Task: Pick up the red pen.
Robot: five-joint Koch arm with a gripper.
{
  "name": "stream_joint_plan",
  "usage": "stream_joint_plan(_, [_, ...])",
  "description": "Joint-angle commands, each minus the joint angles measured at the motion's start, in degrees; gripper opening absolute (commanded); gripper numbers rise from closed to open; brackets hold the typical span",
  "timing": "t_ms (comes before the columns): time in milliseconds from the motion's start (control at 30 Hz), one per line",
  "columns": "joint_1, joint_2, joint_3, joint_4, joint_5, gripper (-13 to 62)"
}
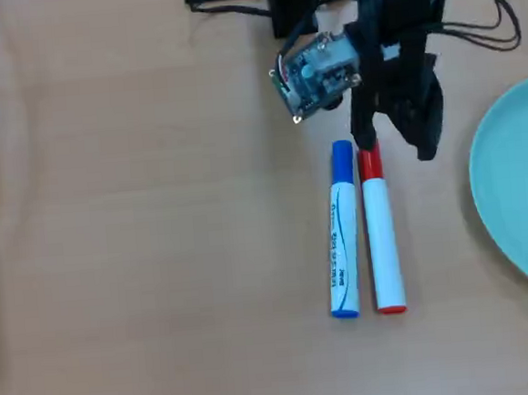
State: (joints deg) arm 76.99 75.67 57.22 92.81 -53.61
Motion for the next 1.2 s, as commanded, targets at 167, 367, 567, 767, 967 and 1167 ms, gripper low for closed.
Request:
stream_joint_plan(167, [2.72,-6.68,-2.02,-1.58,-17.84,25.6])
stream_joint_plan(367, [2.99,-9.84,-3.60,-5.27,-19.07,25.6])
stream_joint_plan(567, [2.29,-11.69,-4.75,-6.50,-18.98,25.6])
stream_joint_plan(767, [1.32,-13.71,-4.75,-6.50,-18.98,25.6])
stream_joint_plan(967, [-0.26,-13.97,-4.75,-6.50,-18.98,25.6])
stream_joint_plan(1167, [-0.70,-14.06,-4.66,-6.50,-18.98,25.6])
